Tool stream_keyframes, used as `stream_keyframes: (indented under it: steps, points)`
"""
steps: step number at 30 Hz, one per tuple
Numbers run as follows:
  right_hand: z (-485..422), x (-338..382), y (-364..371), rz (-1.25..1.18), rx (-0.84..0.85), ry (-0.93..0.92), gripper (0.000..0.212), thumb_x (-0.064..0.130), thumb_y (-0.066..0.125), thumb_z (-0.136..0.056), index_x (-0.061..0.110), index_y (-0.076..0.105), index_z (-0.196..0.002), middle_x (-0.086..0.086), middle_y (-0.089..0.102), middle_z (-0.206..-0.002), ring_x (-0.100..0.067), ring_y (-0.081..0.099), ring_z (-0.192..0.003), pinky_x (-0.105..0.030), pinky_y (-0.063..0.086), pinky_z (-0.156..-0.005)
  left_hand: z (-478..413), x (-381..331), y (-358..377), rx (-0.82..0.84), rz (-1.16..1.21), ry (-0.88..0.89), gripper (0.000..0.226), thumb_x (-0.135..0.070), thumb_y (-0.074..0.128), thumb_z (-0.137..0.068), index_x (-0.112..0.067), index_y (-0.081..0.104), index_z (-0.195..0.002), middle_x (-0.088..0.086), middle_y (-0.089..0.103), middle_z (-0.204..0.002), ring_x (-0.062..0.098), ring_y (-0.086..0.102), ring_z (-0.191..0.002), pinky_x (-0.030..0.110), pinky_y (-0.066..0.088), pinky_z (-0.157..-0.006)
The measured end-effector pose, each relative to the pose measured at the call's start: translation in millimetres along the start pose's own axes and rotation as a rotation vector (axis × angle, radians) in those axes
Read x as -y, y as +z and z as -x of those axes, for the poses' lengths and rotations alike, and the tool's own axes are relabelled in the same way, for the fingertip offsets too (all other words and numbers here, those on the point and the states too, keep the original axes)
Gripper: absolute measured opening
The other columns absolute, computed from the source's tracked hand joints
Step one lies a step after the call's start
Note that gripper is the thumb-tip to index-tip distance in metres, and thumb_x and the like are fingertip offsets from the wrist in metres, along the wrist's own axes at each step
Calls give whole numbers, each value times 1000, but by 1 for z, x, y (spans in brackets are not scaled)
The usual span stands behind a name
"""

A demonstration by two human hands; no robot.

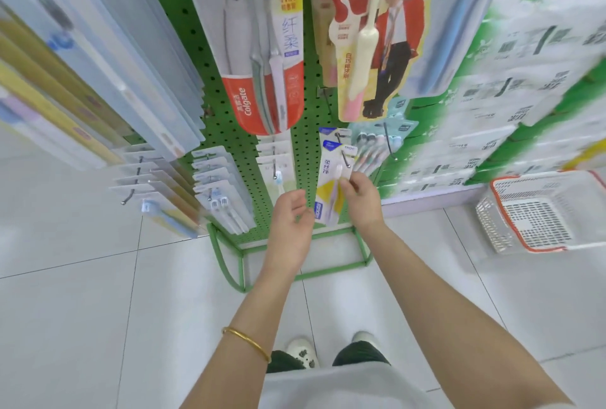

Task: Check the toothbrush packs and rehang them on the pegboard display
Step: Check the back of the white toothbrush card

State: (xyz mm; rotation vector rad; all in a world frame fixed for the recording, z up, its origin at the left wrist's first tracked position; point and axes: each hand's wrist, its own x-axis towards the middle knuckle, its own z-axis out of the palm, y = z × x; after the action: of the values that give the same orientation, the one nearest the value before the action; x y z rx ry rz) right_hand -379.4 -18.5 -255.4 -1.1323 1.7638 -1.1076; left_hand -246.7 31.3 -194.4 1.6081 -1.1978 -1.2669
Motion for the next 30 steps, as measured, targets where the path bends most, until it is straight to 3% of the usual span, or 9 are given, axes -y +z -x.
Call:
stream_keyframes:
  steps: [3, 6, 10, 13, 17, 21, 24, 27, 30]
  points:
    - [15, 0, -8, -118, 42, 2, 18, 4, 48, -95, 8, 52, -78, 5, 45, -70, -7, 42, -66, -13, 33, -59, -1, 2, 2, -21, 8, 9, 35, -1, 46, -95, -6, 48, -129, 6, 53, -124, 14, 53, -105, 37, 45, -100]
    - [28, 0, -19, -225, 79, 23, 32, 1, 48, -95, 18, 47, -67, 9, 42, -67, 5, 42, -57, -11, 34, -58, 2, 3, 11, -71, 25, 0, 33, -2, 46, -95, -6, 50, -127, 3, 53, -120, 12, 53, -103, 27, 43, -95]
    - [39, 2, -31, -279, 183, 74, 29, 0, 50, -94, 17, 53, -71, 8, 50, -67, 1, 49, -60, -17, 41, -64, 7, 1, 25, -121, 24, 12, 28, -8, 45, -97, -6, 51, -125, 0, 54, -117, 9, 52, -103, 18, 37, -89]
    - [42, 6, -41, -302, 277, 93, 21, 1, 49, -95, 11, 57, -78, -3, 54, -73, -15, 51, -70, -29, 45, -71, 12, -2, 35, -138, 35, 15, 25, -16, 44, -99, -7, 54, -119, -6, 55, -107, 11, 53, -101, 17, 38, -85]
    - [51, 16, -60, -331, 327, 73, 25, 2, 49, -95, 14, 56, -74, -1, 52, -70, -11, 50, -65, -21, 46, -65, 19, -1, 47, -137, 107, 21, 24, -29, 43, -100, -12, 60, -103, -3, 59, -99, 13, 57, -95, 30, 45, -88]
    - [63, 16, -78, -283, 372, -12, 22, 6, 52, -94, 11, 55, -74, 1, 50, -69, -10, 47, -65, -21, 42, -64, 29, -12, 62, -161, 15, 101, 24, -35, 47, -98, -19, 50, -80, -7, 50, -75, -1, 48, -66, 11, 36, -59]
    - [67, 15, -91, -299, 374, -23, 23, 7, 52, -95, 9, 53, -72, 6, 50, -62, -9, 46, -61, -22, 42, -62, 33, -16, 72, -121, -21, 190, 22, -34, 46, -98, -14, 54, -94, -10, 52, -78, -1, 50, -70, 10, 38, -60]
    - [63, 16, -102, -327, 317, -40, 22, 11, 55, -92, 3, 50, -73, -6, 43, -66, -13, 42, -61, -25, 38, -61, 40, -13, 81, -30, -23, 233, 16, -28, 48, -98, -15, 53, -106, -15, 56, -84, -12, 53, -72, 8, 40, -65]
    - [56, 19, -110, -287, 246, -81, 36, 24, 56, -84, -6, 44, -69, -9, 36, -66, -19, 35, -63, -29, 31, -61, 46, -12, 86, 79, 61, 246, 16, -15, 53, -96, -23, 51, -110, -17, 59, -93, -13, 55, -78, 9, 43, -72]
